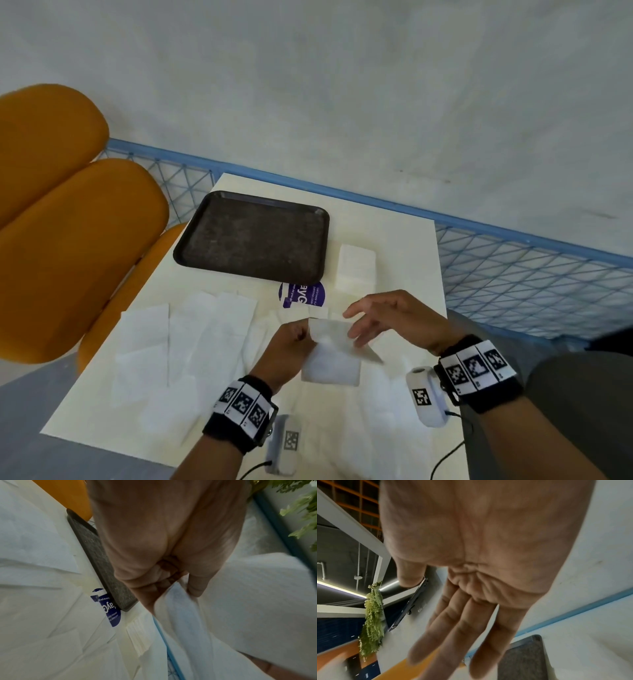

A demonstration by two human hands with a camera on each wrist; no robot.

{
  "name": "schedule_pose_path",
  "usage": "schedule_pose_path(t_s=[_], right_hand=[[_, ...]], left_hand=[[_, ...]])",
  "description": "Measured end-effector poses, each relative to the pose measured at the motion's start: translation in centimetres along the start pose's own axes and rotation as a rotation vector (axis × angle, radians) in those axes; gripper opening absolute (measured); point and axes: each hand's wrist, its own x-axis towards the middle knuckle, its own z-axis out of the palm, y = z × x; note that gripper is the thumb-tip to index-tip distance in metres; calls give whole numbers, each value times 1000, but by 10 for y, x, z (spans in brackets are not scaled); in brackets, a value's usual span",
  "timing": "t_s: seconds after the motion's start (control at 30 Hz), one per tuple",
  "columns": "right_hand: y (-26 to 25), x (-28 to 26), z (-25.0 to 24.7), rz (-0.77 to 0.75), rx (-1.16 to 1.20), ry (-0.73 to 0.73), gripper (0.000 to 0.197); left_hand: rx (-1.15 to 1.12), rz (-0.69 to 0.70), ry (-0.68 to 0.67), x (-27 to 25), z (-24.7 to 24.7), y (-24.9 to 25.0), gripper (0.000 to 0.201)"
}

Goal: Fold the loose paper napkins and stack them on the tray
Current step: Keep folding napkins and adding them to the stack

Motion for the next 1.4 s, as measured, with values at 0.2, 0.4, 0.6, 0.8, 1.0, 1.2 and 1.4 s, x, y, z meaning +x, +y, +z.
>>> schedule_pose_path(t_s=[0.2,0.4,0.6,0.8,1.0,1.2,1.4], right_hand=[[24,9,13,-68,-189,427,12],[36,18,23,-69,-285,228,5],[42,16,13,-99,-258,322,6],[40,21,12,-128,-271,291,4],[32,28,8,-159,-354,239,19],[35,25,-16,-149,-346,267,9],[52,18,-24,-137,-63,308,4]], left_hand=[[53,14,-44,-3,-8,12,23],[80,70,-78,-3,-5,18,25],[-54,7,41,-5,-11,28,33],[481,204,249,10,0,29,21],[455,309,226,15,12,35,11],[366,242,322,24,8,36,14],[110,164,317,29,17,40,17]])
